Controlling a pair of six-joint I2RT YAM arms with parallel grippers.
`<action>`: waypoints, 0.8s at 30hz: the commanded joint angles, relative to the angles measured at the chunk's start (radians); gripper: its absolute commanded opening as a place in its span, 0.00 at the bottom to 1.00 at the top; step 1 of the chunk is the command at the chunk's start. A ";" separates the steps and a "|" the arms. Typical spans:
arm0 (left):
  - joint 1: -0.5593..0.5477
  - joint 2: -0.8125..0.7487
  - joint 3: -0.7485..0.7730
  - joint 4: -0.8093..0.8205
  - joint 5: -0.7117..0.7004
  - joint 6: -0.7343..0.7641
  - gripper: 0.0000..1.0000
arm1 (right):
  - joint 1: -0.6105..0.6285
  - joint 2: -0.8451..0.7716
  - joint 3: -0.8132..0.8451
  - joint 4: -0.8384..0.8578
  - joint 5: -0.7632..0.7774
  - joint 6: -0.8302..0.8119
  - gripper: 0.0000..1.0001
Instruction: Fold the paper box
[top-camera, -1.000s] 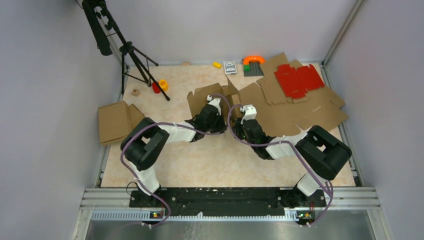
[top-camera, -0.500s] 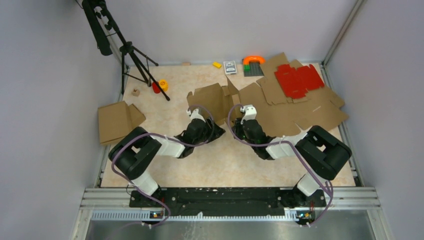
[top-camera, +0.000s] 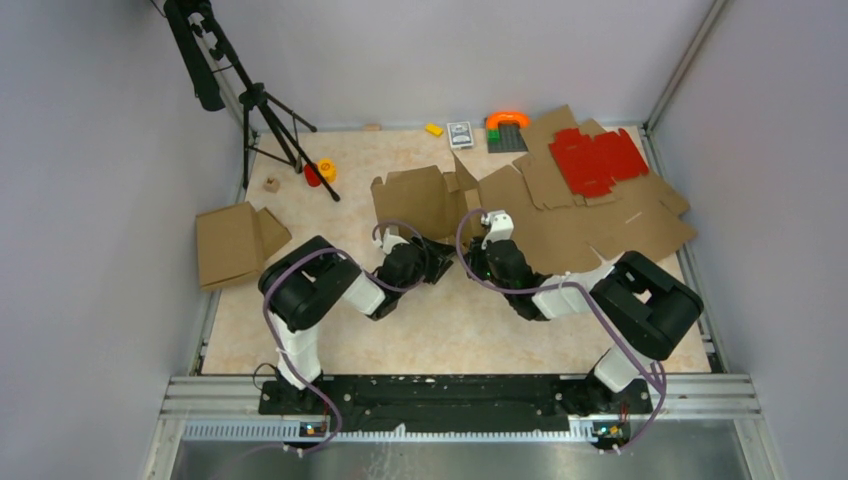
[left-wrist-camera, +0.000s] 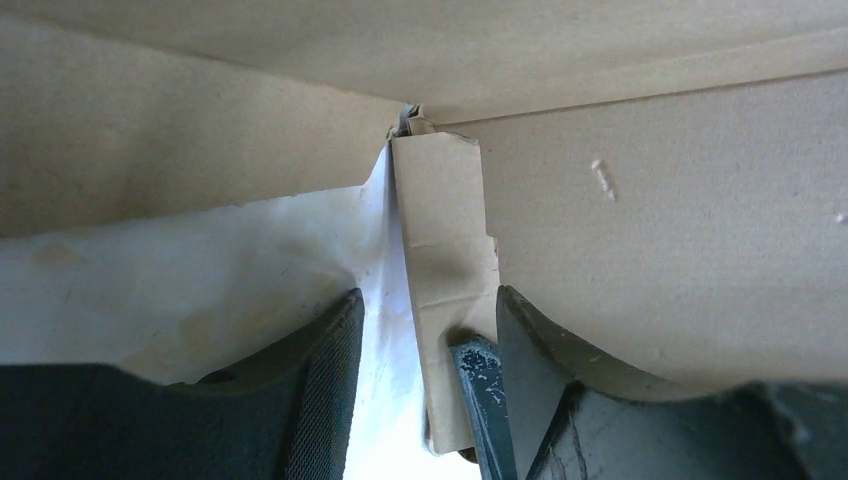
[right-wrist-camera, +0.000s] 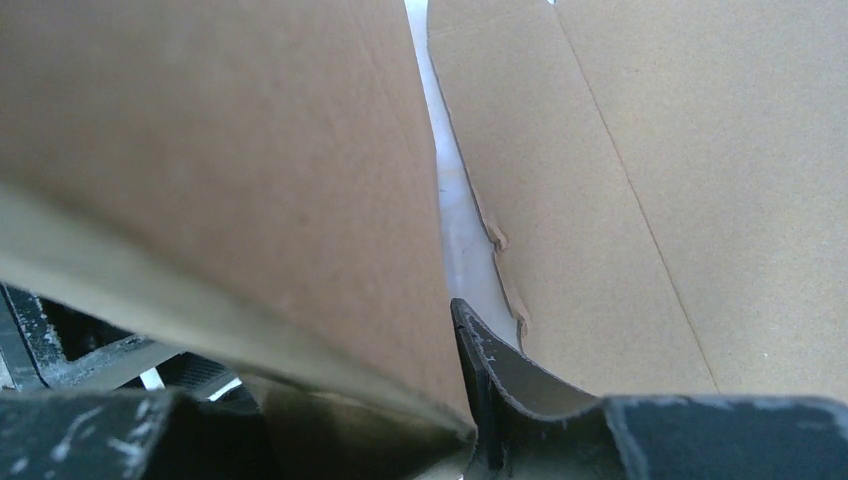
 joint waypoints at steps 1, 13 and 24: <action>-0.003 0.042 -0.001 0.017 -0.015 -0.073 0.54 | 0.006 0.003 -0.021 -0.061 -0.021 0.006 0.24; 0.040 0.171 0.038 0.152 0.093 -0.093 0.36 | 0.005 -0.010 -0.038 -0.027 -0.055 -0.006 0.24; 0.064 0.214 0.065 0.215 0.143 -0.051 0.17 | 0.006 -0.005 -0.038 -0.020 -0.079 -0.017 0.24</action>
